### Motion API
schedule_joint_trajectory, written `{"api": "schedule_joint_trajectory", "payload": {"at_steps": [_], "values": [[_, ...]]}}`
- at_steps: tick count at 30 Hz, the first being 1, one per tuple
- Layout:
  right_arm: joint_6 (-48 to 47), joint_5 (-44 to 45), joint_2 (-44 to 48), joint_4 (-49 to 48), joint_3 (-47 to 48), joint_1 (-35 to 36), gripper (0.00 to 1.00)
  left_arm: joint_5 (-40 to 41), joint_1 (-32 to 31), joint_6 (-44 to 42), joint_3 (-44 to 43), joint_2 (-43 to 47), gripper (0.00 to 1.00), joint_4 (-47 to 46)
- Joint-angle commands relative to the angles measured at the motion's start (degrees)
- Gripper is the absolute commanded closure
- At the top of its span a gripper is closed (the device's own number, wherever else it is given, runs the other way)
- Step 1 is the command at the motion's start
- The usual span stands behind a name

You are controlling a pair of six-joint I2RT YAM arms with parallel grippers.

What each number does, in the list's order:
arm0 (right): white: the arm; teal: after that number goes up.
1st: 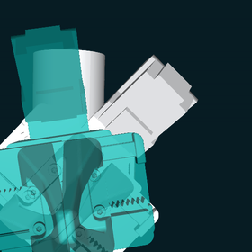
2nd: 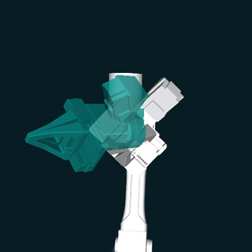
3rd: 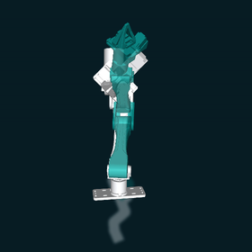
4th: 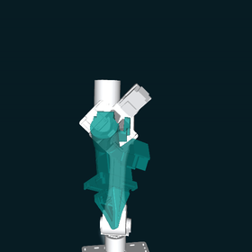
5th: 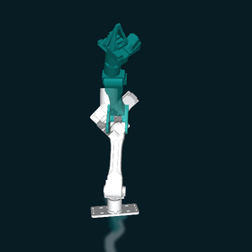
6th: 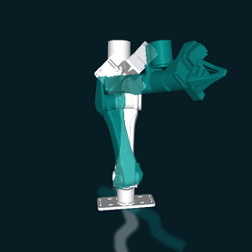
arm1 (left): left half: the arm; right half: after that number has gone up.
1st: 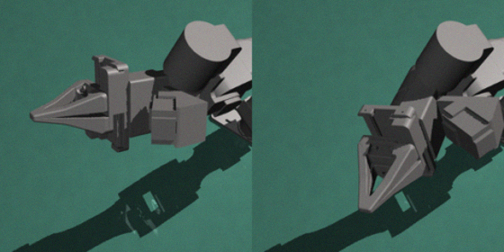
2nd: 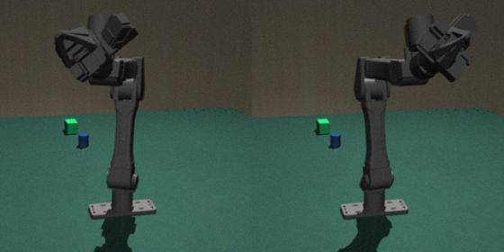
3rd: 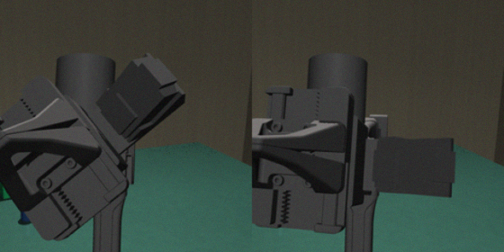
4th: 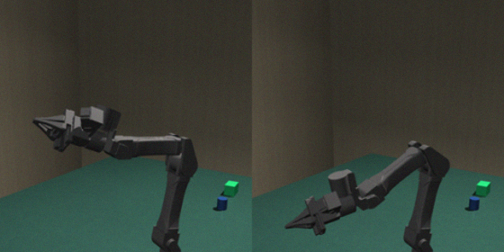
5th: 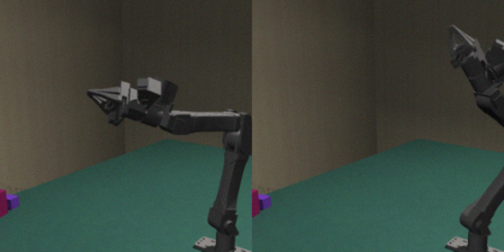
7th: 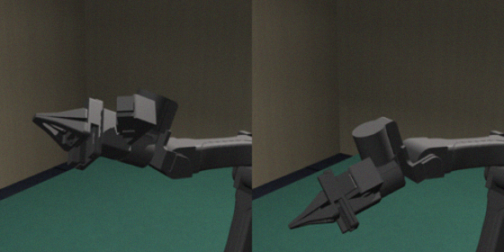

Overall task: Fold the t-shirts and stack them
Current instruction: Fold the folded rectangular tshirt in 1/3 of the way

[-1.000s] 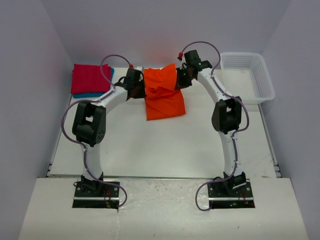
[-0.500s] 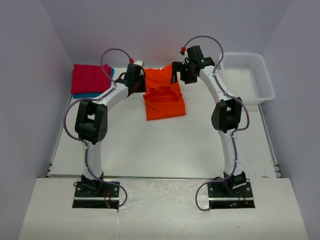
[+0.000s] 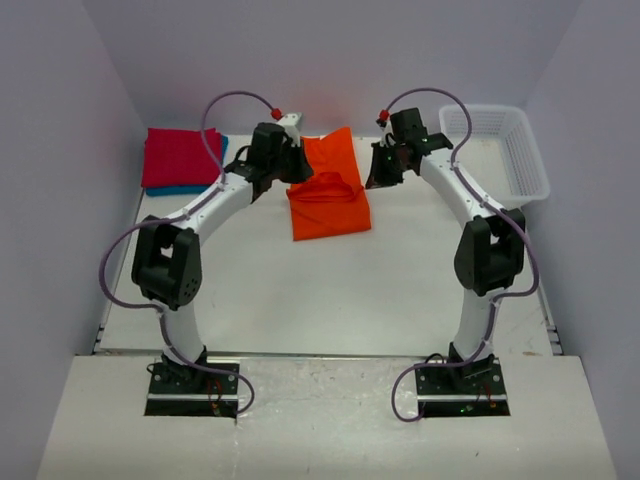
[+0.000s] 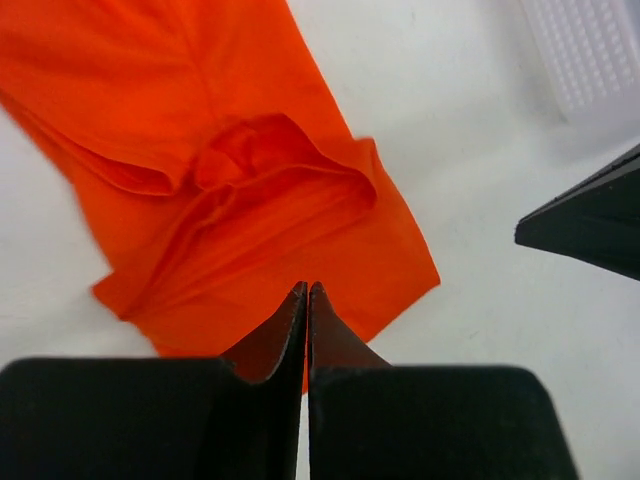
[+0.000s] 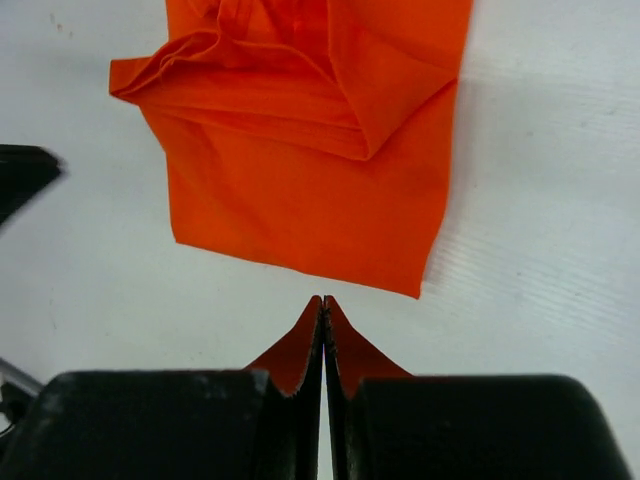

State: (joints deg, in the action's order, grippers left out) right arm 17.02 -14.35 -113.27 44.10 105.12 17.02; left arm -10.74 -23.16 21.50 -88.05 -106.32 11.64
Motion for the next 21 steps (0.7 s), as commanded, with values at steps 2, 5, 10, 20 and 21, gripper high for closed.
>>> {"api": "schedule_joint_trajectory", "payload": {"at_steps": [2,5,10,20,21], "values": [[2.93,-8.5,-2.21,-5.24,-3.77,2.14,1.0,-8.77,-3.56,1.97,1.39,-6.7,1.0,-4.42],[3.81,-7.89,-4.14,-6.21,-5.1,3.64,1.0,-8.77,-5.05,2.24,1.74,-8.72,1.0,-5.75],[6.01,-8.86,-8.36,-5.25,-3.35,3.9,1.0,-6.22,-6.29,1.97,3.93,-9.25,1.0,-6.28],[7.33,-5.51,-13.99,1.24,0.87,5.13,1.0,1.76,-6.37,0.39,11.58,-3.63,1.0,-4.62],[7.33,-5.6,-14.34,1.6,1.05,5.13,1.0,3.0,-6.37,0.39,11.93,-3.37,1.0,-4.09]]}}
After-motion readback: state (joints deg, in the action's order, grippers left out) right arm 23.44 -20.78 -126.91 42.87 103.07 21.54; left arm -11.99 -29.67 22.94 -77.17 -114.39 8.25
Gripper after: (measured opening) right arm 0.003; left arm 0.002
